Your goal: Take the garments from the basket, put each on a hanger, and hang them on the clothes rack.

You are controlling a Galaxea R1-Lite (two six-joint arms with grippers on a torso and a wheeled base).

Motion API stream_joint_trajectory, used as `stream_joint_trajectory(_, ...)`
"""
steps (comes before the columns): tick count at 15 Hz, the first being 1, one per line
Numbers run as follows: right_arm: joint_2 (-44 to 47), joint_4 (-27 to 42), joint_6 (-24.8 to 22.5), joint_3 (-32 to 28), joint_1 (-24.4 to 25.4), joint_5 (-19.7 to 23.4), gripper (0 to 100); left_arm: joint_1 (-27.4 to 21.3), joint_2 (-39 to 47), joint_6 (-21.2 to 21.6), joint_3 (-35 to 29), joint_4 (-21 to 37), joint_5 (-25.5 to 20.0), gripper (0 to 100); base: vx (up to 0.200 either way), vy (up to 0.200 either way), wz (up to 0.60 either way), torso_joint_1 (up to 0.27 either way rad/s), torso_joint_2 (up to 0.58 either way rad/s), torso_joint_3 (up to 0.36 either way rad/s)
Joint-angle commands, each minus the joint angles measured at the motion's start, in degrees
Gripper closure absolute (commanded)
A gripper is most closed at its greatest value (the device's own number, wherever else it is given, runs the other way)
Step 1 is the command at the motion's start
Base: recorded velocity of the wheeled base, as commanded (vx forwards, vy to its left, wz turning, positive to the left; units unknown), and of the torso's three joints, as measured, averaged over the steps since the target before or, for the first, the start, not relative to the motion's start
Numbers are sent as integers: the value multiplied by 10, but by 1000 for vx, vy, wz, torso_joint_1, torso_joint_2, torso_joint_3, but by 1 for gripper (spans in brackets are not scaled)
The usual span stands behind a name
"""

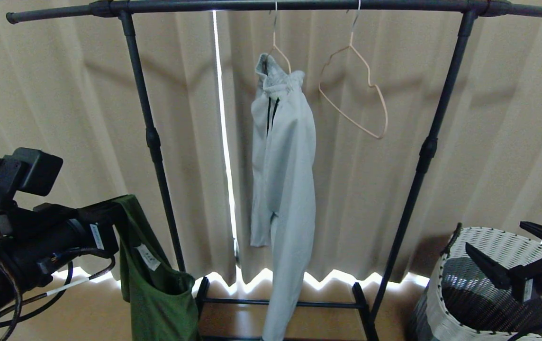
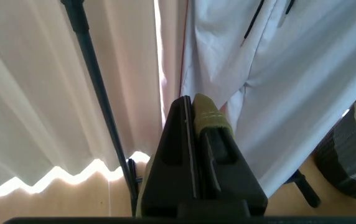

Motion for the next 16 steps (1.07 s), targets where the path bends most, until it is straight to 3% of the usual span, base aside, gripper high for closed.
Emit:
stream_joint_trajectory(1,-2,0,1,-1,0,1,0,-1,1,0,1,0,0,100,0,0,0,0,0,0)
stream_joint_trajectory(9,-2,0,6,-1,0,3,0,-4,1,3,9,0,0,100,0,0,0,47,-157,-102)
stream_joint_trajectory(16,-5,0,2,26,-1,0,0,-4,1,3,9,0,0,100,0,0,0,5,-11,-5)
